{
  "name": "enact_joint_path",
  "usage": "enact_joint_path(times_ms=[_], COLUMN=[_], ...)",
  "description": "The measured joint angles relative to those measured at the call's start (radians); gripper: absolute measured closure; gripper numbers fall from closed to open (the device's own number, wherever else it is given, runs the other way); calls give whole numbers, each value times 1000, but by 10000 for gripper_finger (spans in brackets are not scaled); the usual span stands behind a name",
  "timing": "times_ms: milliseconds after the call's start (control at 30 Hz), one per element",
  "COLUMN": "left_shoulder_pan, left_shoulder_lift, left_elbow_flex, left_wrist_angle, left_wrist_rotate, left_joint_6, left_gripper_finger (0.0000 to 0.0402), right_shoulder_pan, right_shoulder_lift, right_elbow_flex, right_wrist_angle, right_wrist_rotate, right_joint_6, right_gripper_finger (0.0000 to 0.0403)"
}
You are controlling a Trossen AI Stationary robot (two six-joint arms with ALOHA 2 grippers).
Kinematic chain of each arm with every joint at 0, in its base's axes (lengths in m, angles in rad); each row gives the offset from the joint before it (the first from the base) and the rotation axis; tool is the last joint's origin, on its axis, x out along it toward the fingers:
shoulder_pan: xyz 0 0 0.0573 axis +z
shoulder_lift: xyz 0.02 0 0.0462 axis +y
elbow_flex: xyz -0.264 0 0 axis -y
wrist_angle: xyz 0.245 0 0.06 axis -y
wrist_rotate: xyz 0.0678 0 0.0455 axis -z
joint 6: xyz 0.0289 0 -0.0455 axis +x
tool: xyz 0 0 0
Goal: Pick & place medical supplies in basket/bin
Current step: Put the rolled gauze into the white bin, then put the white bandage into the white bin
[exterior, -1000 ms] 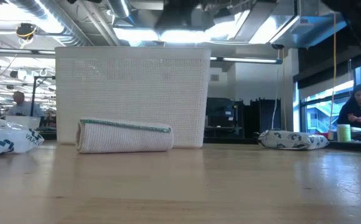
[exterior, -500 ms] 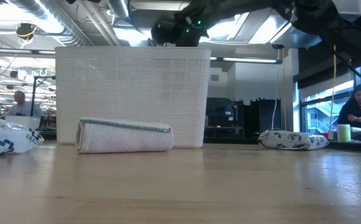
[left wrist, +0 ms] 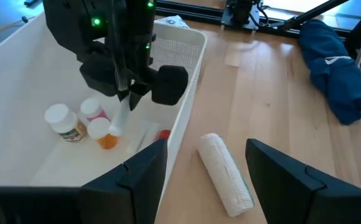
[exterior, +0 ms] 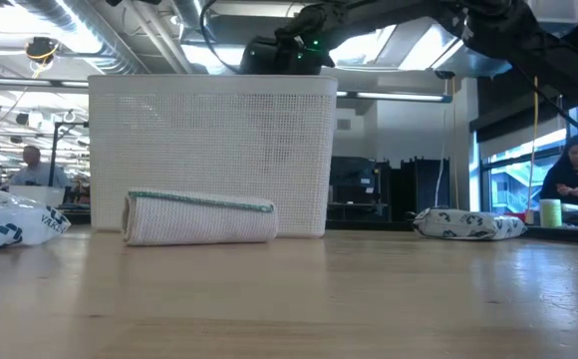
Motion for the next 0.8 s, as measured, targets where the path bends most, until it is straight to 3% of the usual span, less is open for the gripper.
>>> enact_joint_path(times_ms=[100,533,700,800], left_shoulder_pan=[0,0,0,0], left_shoulder_lift=[0,0,0,0], left_elbow_flex=[0,0,0,0], left_wrist_angle=[0,5,5,6], left_wrist_rotate=[1,-3,-10,-47], left_joint_6=[1,28,87,111], left_gripper_finger=[190,181,182,185], right_shoulder_pan=[4,7,7,6], right_shoulder_lift=[0,-4,-4,-68], right_elbow_flex=[0,2,103,83], right_wrist_angle=[-12,-15,-96,-76], right_wrist_rotate=[-55,-50,31,44], right_joint_6=[-33,-35,-7,19], right_gripper_finger=[302,170,146,144])
